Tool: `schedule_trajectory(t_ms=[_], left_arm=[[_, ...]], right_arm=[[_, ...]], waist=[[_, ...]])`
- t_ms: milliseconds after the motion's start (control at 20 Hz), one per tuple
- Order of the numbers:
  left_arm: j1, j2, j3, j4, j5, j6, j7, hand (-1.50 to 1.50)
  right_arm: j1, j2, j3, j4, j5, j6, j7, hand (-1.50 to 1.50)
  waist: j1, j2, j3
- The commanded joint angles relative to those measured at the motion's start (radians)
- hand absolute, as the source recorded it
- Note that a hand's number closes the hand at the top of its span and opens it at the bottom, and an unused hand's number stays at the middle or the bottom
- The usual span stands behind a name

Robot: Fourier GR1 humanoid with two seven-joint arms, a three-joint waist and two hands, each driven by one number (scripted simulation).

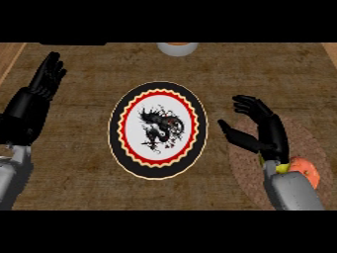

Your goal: Pick the pear from the placemat and place it in the plate

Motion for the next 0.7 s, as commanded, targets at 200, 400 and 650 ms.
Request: schedule_trajectory(t_ms=[200, 400, 650], left_arm=[[0.014, -0.004, 0.036, -0.061, 0.006, -0.028, 0.065, 0.0], [0.021, -0.022, 0.038, -0.037, -0.024, -0.031, 0.032, 0.0], [0.03, -0.011, 0.056, -0.037, -0.002, -0.041, 0.022, 0.0]], right_arm=[[0.03, 0.051, -0.09, -0.116, -0.035, -0.116, -0.074, -1.5], [0.047, -0.099, -0.064, -0.229, 0.045, -0.073, 0.107, -1.5], [0.006, -0.37, -0.064, -0.224, 0.058, 0.134, 0.438, -1.5]], waist=[[-0.017, -0.002, 0.0], [-0.023, -0.003, -0.001], [-0.024, -0.004, -0.004]])
